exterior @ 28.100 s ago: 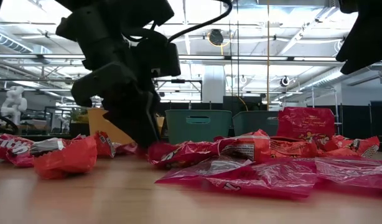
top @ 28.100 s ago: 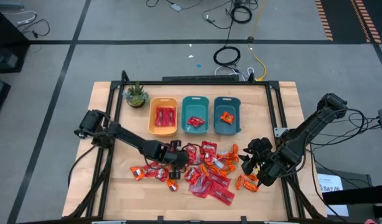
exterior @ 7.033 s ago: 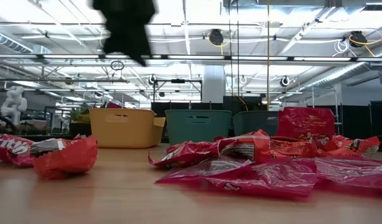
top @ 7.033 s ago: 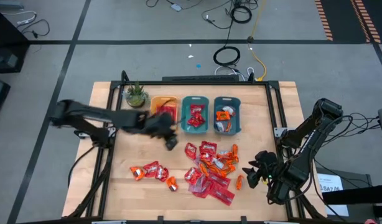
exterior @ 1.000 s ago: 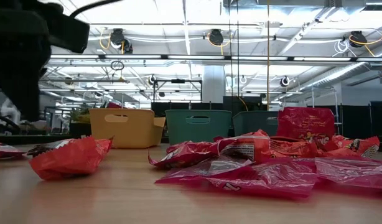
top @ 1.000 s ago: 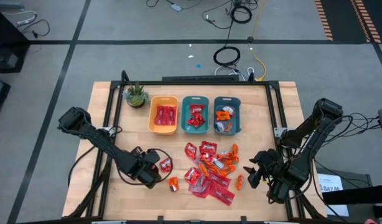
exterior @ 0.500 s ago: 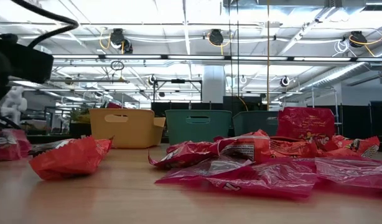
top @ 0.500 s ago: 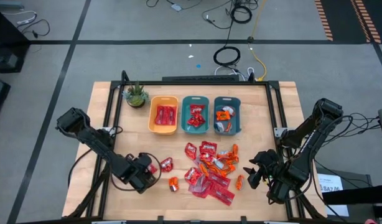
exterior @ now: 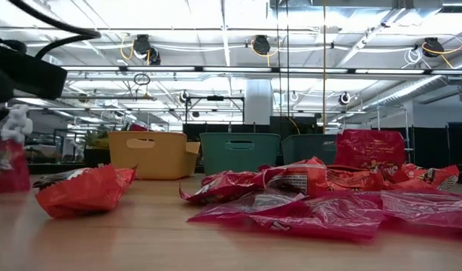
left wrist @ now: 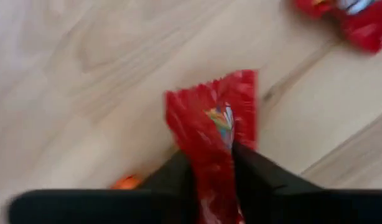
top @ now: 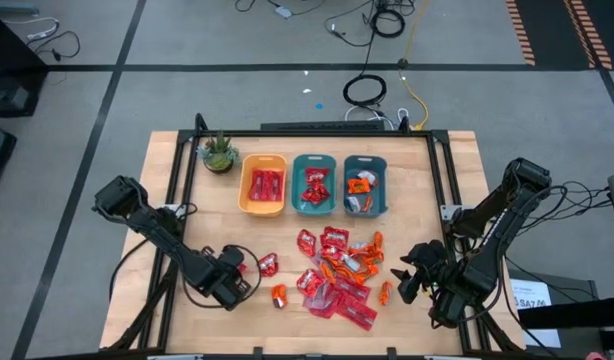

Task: Sort candy
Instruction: Put the red candy into the top center green bin

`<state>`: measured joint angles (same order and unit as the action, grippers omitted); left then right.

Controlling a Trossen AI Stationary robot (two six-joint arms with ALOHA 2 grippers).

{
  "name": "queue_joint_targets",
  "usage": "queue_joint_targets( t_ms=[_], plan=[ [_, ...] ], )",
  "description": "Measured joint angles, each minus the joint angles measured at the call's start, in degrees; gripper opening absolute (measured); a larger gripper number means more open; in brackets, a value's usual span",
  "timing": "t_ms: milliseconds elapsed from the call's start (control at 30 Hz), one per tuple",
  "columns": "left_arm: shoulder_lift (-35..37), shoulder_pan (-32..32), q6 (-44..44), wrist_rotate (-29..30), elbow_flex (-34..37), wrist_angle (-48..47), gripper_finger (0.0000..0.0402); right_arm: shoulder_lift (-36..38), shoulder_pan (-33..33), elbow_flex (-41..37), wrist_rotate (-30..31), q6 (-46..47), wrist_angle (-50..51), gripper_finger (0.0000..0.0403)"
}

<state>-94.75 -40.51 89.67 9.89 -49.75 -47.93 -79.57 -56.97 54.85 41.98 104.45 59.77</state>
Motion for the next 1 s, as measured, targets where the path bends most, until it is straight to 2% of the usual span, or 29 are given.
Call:
queue_joint_targets(
  t_ms=[67, 167, 267, 433, 567, 667, 767, 900, 1000],
  plan=[
    [0.0, 0.2, -0.2, 0.0, -1.5, -3.5, 0.0041, 0.0, 0.0, 0.0, 0.0, -0.4, 0.1, 0.0217],
    [0.8, 1.0, -0.8, 1.2, -4.3, -7.4, 0.0041, 0.0, 0.0, 0.0, 0.0, -0.5, 0.3, 0.0217],
    [3.1, 3.2, -4.9, 4.9, -7.9, -8.3, 0.0041, 0.0, 0.0, 0.0, 0.0, -0.6, 0.3, 0.0217],
    [8.7, 11.1, -17.1, 14.8, -14.5, -8.3, 0.004, 0.0, 0.8, 0.0, 0.0, -0.5, 0.3, 0.0217],
    [11.1, 20.9, -34.1, 18.1, -19.8, -4.3, 0.0039, 0.0, 2.0, 0.0, 0.0, -0.4, 0.2, 0.0217],
    [11.1, 28.9, -50.2, 16.3, -22.5, 4.1, 0.0038, 0.0, 3.2, 0.0, 0.0, -0.2, 0.0, 0.0217],
    [9.6, 37.2, -63.4, 11.9, -23.2, 14.2, 0.0038, 0.0, 4.5, 0.0, 0.0, -0.2, -1.3, 0.0217],
    [5.9, 46.9, -70.0, 3.0, -23.2, 23.3, 0.0036, 0.0, 6.4, 0.0, 0.0, -0.2, -3.7, 0.0217],
    [2.1, 51.7, -71.0, -0.1, -23.2, 25.6, 0.0035, 0.0, 7.9, 0.0, 0.0, 0.2, -4.3, 0.0217]
  ],
)
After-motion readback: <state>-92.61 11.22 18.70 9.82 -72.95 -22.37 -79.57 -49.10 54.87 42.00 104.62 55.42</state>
